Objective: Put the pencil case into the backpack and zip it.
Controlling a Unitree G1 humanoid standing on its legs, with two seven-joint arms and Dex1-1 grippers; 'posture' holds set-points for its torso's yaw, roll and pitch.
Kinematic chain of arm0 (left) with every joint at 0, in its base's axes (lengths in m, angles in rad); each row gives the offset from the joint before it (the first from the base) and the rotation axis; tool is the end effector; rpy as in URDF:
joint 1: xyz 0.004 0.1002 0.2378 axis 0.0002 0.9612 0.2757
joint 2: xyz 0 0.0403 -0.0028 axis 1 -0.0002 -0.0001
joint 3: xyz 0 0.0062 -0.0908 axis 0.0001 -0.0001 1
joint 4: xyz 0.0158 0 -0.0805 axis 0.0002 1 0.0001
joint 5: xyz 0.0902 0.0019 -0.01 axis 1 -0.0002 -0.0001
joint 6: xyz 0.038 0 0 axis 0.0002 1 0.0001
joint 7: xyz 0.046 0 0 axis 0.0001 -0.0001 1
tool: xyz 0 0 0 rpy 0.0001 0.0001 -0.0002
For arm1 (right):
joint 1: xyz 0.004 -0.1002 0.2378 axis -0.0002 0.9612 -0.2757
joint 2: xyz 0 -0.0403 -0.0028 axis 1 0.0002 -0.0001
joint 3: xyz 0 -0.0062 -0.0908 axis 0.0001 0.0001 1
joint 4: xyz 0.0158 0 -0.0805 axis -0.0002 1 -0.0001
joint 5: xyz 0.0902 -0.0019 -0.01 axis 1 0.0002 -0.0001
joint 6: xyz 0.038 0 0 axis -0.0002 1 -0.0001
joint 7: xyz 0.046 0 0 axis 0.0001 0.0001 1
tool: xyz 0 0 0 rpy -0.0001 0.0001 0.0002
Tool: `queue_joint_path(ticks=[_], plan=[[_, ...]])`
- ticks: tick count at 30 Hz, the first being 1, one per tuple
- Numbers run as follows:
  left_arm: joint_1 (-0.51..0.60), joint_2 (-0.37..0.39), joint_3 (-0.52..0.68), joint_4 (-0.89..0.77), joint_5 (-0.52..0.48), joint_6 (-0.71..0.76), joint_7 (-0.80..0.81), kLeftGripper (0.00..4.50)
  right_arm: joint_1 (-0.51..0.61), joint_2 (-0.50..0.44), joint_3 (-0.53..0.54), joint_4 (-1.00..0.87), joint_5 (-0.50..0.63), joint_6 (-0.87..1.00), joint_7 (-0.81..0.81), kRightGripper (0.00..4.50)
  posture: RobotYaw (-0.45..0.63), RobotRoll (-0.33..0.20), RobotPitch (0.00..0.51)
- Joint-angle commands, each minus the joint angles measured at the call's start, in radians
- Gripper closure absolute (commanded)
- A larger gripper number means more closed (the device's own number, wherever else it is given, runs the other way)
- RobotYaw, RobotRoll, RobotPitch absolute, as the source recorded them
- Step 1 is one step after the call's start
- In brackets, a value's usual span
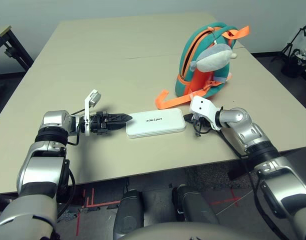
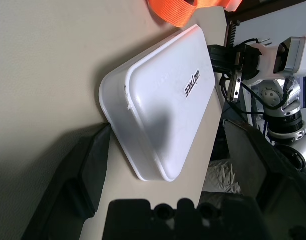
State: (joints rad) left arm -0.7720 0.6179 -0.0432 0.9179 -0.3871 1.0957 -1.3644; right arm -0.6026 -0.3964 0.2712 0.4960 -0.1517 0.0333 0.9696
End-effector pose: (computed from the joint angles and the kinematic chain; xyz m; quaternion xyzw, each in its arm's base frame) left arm 0.2744 0.2790 0.1012 -0.3464 0.4199 -0.4038 0.7353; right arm 0.2932 -0.1714 0.1111 -0.3029 0.1328 0.5108 0.7935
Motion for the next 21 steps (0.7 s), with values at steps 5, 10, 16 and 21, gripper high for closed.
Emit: queue_joint_path(ticks=[5, 10, 16, 21], plan=[[0.028, -0.037, -0.035, 0.007, 0.02, 0.018, 0.0, 0.0, -0.025, 0.059, 0.045, -0.007, 0.009, -0.016, 0.018, 4.45, -0.11, 0.0, 0.079], [0.034, -0.034, -0.039, 0.001, 0.021, 0.029, 0.006, 0.0, -0.024, 0.054, 0.044, 0.001, 0.003, -0.011, 0.026, 4.45, -0.11, 0.0, 0.082], [0.044, -0.02, -0.048, -0.007, 0.029, 0.046, 0.011, 0.0, -0.022, 0.019, 0.035, 0.023, -0.009, -0.015, 0.031, 4.45, -0.11, 0.0, 0.084], [0.046, -0.01, -0.05, -0.015, 0.033, 0.055, 0.018, 0.0, -0.025, 0.013, 0.034, 0.028, -0.01, -0.017, 0.034, 4.45, -0.1, 0.0, 0.083]])
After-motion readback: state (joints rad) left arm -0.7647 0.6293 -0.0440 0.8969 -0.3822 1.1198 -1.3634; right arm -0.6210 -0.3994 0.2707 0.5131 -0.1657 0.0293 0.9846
